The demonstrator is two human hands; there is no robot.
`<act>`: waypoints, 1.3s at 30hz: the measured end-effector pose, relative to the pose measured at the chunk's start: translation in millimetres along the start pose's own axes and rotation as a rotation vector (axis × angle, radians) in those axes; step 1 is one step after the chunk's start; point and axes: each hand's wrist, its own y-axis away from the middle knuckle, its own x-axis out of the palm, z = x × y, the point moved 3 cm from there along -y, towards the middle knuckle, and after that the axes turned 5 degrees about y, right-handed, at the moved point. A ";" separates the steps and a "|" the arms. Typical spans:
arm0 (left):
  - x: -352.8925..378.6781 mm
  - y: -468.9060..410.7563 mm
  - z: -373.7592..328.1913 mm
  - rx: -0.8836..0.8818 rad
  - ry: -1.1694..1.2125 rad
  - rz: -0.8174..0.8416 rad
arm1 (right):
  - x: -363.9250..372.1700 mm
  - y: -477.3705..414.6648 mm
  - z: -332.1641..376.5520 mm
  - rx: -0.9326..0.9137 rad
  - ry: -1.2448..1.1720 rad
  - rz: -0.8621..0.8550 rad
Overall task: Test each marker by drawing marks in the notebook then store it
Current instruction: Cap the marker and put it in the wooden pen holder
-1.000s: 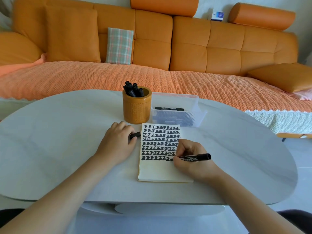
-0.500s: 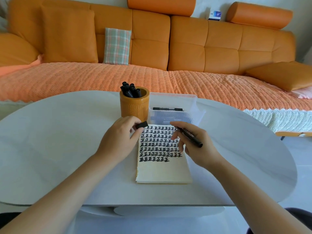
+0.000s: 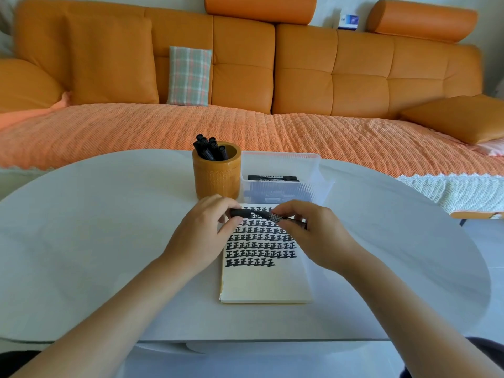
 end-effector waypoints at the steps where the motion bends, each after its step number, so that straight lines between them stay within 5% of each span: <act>1: 0.2 -0.3 0.3 -0.002 0.003 0.001 | 0.1 0.6 0.6 -0.005 0.024 -0.005; 14: 5.3 1.7 -7.3 -0.019 0.072 0.126 | 5.1 1.0 8.3 -0.132 0.103 0.035; 18: 4.4 1.0 -12.6 -0.056 0.158 0.175 | 12.2 1.9 17.0 -0.285 0.315 0.062; 26: 7.6 -5.1 -23.0 -0.087 0.299 0.384 | 19.3 1.9 25.2 -0.197 0.508 0.009; 33: -21.5 -30.6 16.7 -0.157 0.021 -0.237 | 24.3 -12.4 26.3 0.021 0.426 0.016; 39: -38.0 -47.6 54.9 -0.261 0.030 -0.379 | 16.8 -39.9 40.8 0.060 0.140 -0.078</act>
